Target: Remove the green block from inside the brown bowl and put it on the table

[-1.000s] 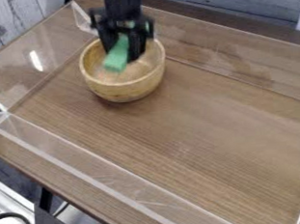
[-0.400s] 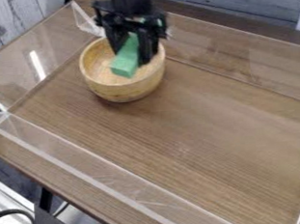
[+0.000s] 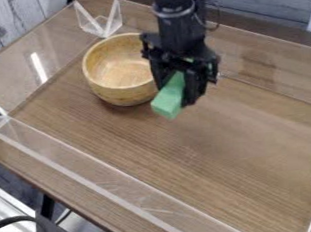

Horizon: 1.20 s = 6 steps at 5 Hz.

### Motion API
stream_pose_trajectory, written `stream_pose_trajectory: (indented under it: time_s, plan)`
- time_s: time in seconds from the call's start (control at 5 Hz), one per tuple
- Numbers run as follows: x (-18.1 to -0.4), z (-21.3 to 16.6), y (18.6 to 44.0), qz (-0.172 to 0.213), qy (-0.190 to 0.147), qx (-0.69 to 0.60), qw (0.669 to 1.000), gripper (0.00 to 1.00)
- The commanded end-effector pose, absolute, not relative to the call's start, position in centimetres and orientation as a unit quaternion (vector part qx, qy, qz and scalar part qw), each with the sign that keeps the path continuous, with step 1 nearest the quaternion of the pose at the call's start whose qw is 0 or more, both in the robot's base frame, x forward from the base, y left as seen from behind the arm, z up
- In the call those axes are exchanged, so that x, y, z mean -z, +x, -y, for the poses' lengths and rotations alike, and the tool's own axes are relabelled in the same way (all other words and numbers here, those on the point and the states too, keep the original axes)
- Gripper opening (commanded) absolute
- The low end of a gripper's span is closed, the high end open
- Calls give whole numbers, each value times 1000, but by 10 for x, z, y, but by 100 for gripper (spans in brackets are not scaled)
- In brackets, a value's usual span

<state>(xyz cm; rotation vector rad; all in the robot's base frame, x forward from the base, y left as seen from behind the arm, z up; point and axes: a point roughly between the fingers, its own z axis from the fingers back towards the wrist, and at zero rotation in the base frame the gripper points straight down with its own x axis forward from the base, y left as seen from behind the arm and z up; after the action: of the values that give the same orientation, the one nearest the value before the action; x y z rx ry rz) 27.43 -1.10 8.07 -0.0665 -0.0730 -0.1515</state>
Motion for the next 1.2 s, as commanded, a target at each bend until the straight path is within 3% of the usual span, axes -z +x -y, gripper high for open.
stream_pose_trajectory:
  time_s: [0.0, 0.4, 0.6, 1.0]
  plan:
    - [-72, 16, 276, 39, -33, 85, 995, 0]
    - [-34, 22, 270, 19, -39, 98, 994, 0]
    - [-51, 22, 275, 34, -36, 94, 994, 0]
    - [-56, 22, 280, 41, -36, 92, 994, 0]
